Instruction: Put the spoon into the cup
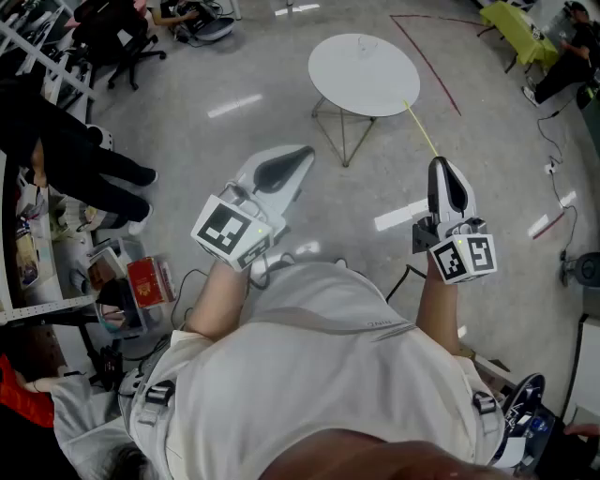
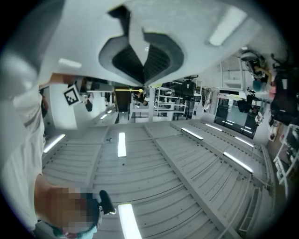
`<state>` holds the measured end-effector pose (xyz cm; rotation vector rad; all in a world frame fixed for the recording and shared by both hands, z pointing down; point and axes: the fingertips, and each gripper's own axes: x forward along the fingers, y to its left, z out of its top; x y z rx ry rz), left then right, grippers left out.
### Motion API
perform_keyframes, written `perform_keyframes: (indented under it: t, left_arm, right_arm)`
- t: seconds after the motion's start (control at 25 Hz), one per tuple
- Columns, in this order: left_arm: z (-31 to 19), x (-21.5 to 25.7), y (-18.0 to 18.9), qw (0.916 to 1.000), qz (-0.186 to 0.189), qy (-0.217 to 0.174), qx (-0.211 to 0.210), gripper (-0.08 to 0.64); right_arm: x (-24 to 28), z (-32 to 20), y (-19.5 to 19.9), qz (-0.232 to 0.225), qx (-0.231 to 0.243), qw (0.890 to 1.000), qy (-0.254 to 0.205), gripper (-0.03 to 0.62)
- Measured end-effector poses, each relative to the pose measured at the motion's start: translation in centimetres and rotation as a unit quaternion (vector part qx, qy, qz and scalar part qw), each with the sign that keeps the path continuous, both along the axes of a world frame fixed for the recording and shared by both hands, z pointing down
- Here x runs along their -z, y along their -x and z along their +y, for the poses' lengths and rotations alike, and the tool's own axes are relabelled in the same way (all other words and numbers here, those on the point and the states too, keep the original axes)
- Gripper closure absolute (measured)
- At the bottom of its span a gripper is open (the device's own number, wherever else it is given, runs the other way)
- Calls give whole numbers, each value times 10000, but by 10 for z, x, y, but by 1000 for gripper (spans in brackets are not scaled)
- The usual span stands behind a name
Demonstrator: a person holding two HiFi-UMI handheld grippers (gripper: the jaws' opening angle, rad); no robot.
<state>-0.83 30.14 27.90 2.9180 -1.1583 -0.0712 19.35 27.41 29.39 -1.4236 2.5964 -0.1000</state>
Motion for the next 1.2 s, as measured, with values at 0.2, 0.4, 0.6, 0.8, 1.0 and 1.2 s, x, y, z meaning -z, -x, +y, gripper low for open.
perform_keyframes:
  t: [0.2, 0.4, 0.6, 0.8, 1.0, 1.2]
  left_arm:
    - [2, -1, 0, 10000, 16, 36, -21, 558]
    - [2, -1, -2, 10000, 31, 52, -43, 558]
    - [3, -1, -19, 10000, 6, 39, -61, 558]
    - [5, -4, 9, 10000, -49, 36, -67, 558]
    - [2, -13, 61, 9997, 37, 155, 163, 558]
    - [-4, -26, 100, 9994, 123, 277, 172, 558]
  right_arm:
    - [-4, 4, 1, 18, 2, 10000, 38, 580]
    - [-3, 5, 1, 63, -2, 10000, 40, 580]
    - [-3, 6, -17, -26, -36, 10000, 38, 580]
    - [-5, -3, 0, -278, -245, 9991, 182, 580]
    - [-8, -9, 49, -184, -77, 9998, 82, 580]
    - [-14, -18, 91, -80, -36, 9998, 191, 580]
